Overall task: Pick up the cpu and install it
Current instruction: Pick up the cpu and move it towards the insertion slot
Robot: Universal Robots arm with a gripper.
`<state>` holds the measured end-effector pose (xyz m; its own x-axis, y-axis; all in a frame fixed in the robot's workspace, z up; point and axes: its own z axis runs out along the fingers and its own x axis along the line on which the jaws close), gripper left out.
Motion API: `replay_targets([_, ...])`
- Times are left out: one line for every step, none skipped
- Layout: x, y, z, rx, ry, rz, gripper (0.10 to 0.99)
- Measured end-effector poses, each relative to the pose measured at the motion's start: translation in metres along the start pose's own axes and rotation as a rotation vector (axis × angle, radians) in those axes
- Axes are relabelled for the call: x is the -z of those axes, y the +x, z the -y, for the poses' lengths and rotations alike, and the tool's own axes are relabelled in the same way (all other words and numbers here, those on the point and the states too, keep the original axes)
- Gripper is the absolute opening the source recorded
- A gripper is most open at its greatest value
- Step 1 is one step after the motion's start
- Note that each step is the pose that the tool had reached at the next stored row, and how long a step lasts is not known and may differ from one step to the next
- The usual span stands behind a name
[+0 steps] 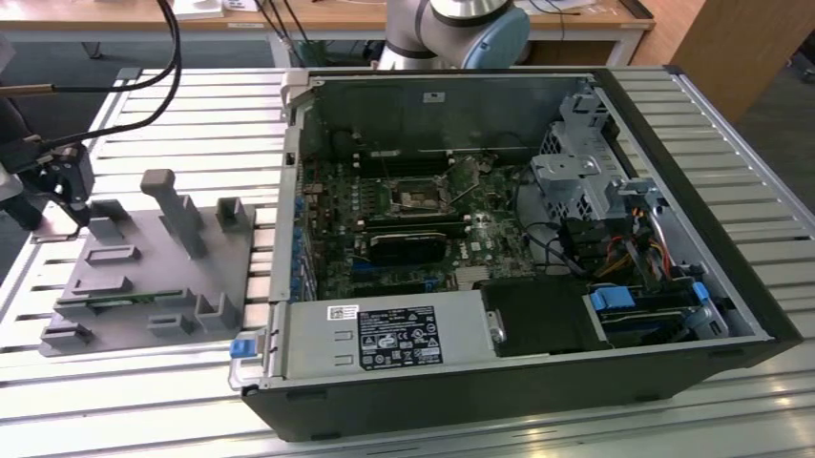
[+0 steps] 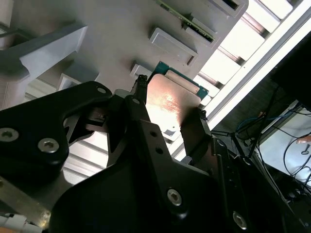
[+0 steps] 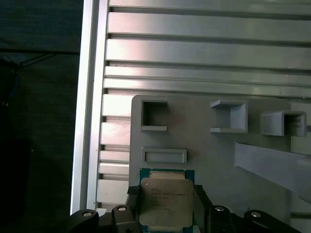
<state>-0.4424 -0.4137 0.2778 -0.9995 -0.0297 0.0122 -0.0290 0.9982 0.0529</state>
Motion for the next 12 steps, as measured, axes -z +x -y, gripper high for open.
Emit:
replay_targets([0.0007, 0.0000, 0.0000, 0.000, 0.000, 0.0001, 0.529])
replay_targets([0.0014, 0.0000, -0.0001, 0.000, 0.000, 0.0002, 0.529])
replay_targets([0.0022, 0.0000, -0.0001, 0.000, 0.000, 0.0001, 0.529])
replay_targets([0.0031, 0.0000, -0.0002, 0.000, 0.000, 0.0000, 0.529])
replay_targets([0.0040, 0.0000, -0.0002, 0.000, 0.000, 0.0000, 0.529])
replay_targets([0.0050, 0.0001, -0.0003, 0.000, 0.000, 0.0000, 0.529])
replay_targets([0.0057, 0.0001, -0.0003, 0.000, 0.000, 0.0000, 0.529])
replay_targets([0.0063, 0.0001, -0.0003, 0.000, 0.000, 0.0001, 0.529])
replay_targets([0.0070, 0.0001, -0.0004, 0.000, 0.000, 0.0001, 0.529])
replay_targets([0.0076, 0.0001, -0.0004, 0.000, 0.000, 0.0001, 0.529])
replay_targets([0.0082, 0.0001, -0.0004, 0.000, 0.000, 0.0001, 0.529])
replay_targets([0.0088, 0.0001, -0.0005, 0.000, 0.000, 0.0000, 0.529])
